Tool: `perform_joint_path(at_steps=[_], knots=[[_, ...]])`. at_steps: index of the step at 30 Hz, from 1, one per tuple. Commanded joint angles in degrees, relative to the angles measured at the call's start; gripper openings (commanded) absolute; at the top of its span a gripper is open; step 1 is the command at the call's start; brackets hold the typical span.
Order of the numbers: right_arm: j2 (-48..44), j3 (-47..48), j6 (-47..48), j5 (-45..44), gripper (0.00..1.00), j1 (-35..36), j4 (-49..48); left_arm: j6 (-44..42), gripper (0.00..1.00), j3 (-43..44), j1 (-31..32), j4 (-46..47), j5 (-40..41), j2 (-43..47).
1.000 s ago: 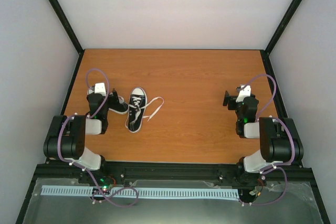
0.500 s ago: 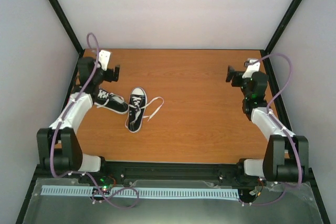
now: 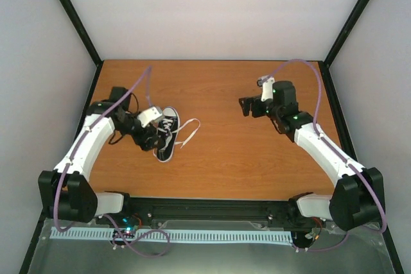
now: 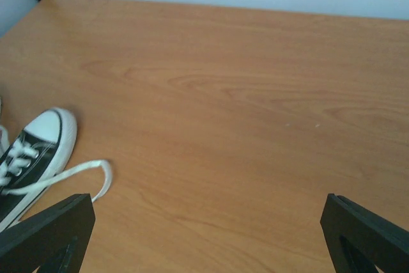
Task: Tie the shoes
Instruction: Pick up the shoe from the center of the board, then place the shoe at the center of the board.
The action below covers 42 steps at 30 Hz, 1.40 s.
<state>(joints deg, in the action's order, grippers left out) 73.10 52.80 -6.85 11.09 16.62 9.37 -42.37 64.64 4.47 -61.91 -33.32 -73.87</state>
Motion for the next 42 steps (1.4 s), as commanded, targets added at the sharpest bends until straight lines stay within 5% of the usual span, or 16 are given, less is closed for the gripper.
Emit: perform_joint_path(at_steps=[1, 11, 14, 18, 20, 24, 29, 35, 37, 40, 42], knots=[[0.39, 2.30, 0.62, -3.02, 1.00, 4.33, 7.60, -2.93, 1.00, -6.16, 3.44, -4.25, 4.26, -0.84], [0.74, 3.29, -0.35, -4.07, 1.00, 8.22, 11.11, 3.68, 0.94, -12.09, 9.14, 12.29, 7.47, -11.04], [-0.98, 2.33, -0.35, -4.42, 1.00, 8.34, 12.25, 3.00, 0.67, -13.06, 10.56, 13.75, 7.47, -13.36], [-2.88, 2.58, 0.21, -4.81, 1.00, 8.34, 14.48, 1.58, 0.11, -13.13, 13.35, 12.60, 4.93, -15.52], [-3.12, 3.83, 0.99, -3.40, 1.00, 8.34, 16.09, 1.34, 0.01, -12.69, 14.20, 12.66, 1.35, -15.44], [-3.46, 5.64, 1.93, -0.66, 1.00, 8.34, 18.29, 4.33, 0.01, -6.79, 14.42, 12.87, -10.35, -15.93], [-3.22, 6.97, 2.15, 4.56, 1.00, 8.34, 19.80, 22.65, 0.01, 0.21, 15.19, 24.24, -21.57, -18.29], [-1.76, 7.85, 4.51, 13.64, 1.00, 8.73, 23.67, 39.56, 0.01, 2.73, 21.14, 35.20, -13.47, -21.76], [-2.26, 6.11, 4.54, 13.32, 1.00, 9.61, 23.41, 40.29, 0.21, 3.32, 22.45, 35.48, -12.97, -23.92], [-2.16, 4.67, 3.27, 11.25, 1.00, 10.37, 23.89, 37.60, 0.71, 6.57, 23.12, 30.01, -13.91, -26.97], [-1.60, 4.61, 1.92, 10.10, 1.00, 11.02, 24.73, 32.79, 0.78, 10.94, 23.13, 23.71, -14.91, -27.74]])
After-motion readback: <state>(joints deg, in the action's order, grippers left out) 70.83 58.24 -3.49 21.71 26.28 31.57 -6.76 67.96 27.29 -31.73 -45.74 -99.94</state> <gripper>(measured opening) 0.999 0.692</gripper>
